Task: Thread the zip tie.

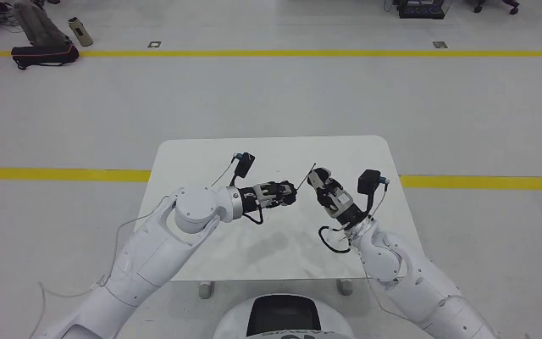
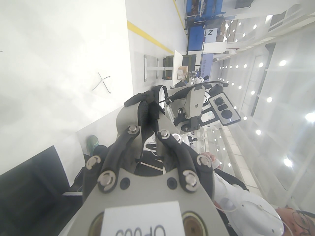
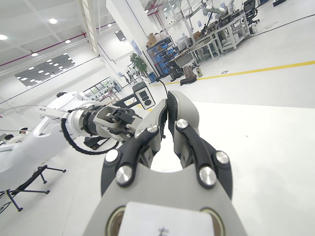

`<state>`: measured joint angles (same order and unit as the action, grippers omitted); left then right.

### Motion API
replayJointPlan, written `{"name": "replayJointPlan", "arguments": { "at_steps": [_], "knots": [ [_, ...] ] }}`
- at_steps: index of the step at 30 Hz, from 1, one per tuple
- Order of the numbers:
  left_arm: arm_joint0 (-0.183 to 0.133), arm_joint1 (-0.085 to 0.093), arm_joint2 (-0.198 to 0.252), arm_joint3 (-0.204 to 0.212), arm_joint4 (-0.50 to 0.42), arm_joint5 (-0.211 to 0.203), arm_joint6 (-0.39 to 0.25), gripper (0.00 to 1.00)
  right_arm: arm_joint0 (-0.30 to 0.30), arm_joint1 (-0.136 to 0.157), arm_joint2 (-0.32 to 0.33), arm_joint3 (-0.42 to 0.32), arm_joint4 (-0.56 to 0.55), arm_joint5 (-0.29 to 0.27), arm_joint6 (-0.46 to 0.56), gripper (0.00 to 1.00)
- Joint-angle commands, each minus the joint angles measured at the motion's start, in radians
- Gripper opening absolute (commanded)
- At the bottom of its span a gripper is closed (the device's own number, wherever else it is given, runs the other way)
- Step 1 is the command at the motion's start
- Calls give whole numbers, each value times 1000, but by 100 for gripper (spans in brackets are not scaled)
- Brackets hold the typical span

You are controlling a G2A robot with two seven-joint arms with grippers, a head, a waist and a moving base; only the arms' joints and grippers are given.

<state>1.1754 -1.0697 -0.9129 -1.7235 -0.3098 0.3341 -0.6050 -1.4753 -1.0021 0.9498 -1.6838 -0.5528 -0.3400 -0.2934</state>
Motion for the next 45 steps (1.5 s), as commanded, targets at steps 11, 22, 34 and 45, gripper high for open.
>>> {"name": "replayJointPlan", "arguments": {
  "at_steps": [11, 22, 34, 45],
  "knots": [
    [0, 0, 0, 0, 0, 0, 0, 0, 0, 5, -2, -3, 4, 0, -10, 0],
    [0, 0, 0, 0, 0, 0, 0, 0, 11, 9, -15, 3, 11, 0, -10, 0],
    [0, 0, 0, 0, 0, 0, 0, 0, 23, 11, -27, 17, 10, 0, -3, 0],
    [0, 0, 0, 0, 0, 0, 0, 0, 18, 15, -24, 8, -1, 0, 0, 0]
  ]
}}
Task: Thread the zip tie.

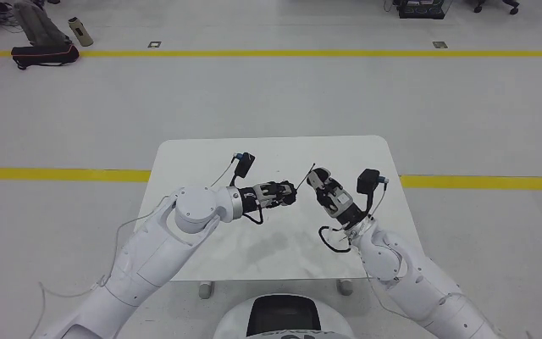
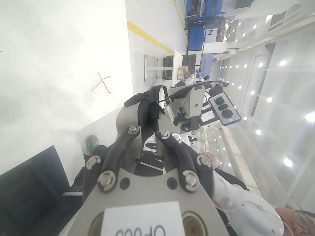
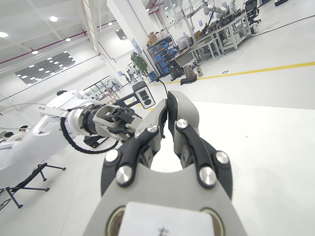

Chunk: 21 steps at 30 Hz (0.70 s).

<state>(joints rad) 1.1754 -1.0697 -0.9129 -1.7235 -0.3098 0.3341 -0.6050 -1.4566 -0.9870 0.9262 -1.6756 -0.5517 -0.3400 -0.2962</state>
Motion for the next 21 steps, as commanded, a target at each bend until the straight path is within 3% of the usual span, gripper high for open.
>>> {"name": "replayJointPlan", "arguments": {
  "at_steps": [1, 21],
  "knots": [
    [0, 0, 0, 0, 0, 0, 0, 0, -1, 1, -1, 0, -4, 0, 4, 0],
    [0, 0, 0, 0, 0, 0, 0, 0, -8, -4, 19, 34, -56, 0, 12, 0]
  ]
}}
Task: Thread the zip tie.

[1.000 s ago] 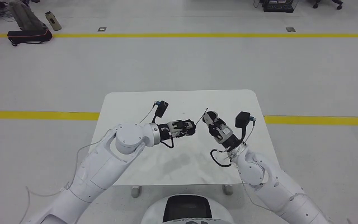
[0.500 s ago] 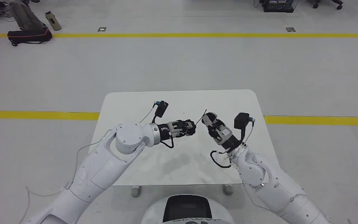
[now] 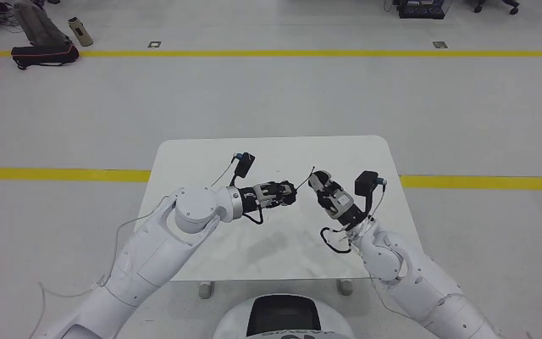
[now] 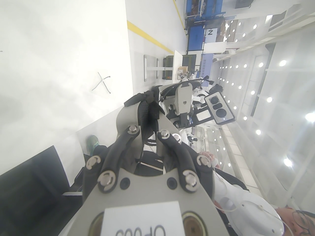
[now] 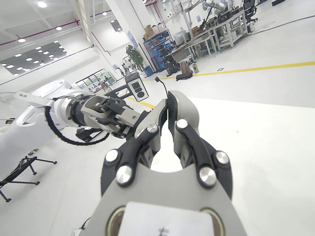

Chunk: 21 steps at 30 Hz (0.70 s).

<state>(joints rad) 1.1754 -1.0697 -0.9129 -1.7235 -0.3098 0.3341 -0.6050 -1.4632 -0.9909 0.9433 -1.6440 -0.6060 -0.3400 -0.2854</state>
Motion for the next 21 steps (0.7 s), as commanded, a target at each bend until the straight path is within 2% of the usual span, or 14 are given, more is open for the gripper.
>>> {"name": "replayJointPlan", "arguments": {
  "at_steps": [1, 21],
  "knots": [
    [0, 0, 0, 0, 0, 0, 0, 0, -2, -1, 5, 6, -3, 0, 3, 0],
    [0, 0, 0, 0, 0, 0, 0, 0, -2, -14, -1, -21, -22, 0, 23, 0]
  ]
}}
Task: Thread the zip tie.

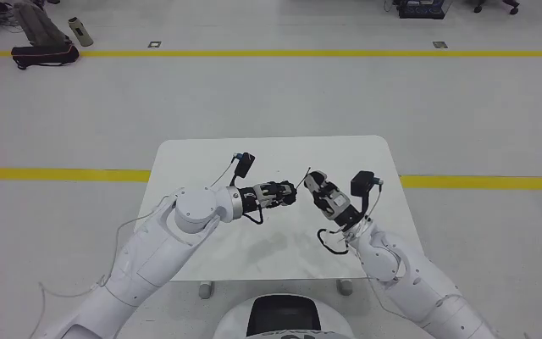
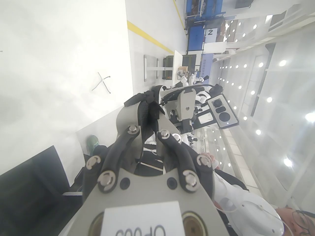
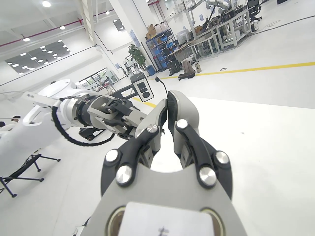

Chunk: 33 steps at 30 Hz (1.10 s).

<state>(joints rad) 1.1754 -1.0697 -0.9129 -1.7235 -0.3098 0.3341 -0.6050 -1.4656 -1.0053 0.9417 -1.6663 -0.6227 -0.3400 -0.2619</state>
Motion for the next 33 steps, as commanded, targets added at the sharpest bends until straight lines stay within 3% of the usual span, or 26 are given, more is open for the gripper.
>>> {"name": "replayJointPlan", "arguments": {
  "at_steps": [1, 22, 33],
  "knots": [
    [0, 0, 0, 0, 0, 0, 0, 0, -1, 0, 0, 3, -7, 0, -1, 0],
    [0, 0, 0, 0, 0, 0, 0, 0, -14, -19, 38, 25, -88, 21, 23, 0],
    [0, 0, 0, 0, 0, 0, 0, 0, -14, -33, 35, 7, -76, 0, 32, 0]
  ]
}}
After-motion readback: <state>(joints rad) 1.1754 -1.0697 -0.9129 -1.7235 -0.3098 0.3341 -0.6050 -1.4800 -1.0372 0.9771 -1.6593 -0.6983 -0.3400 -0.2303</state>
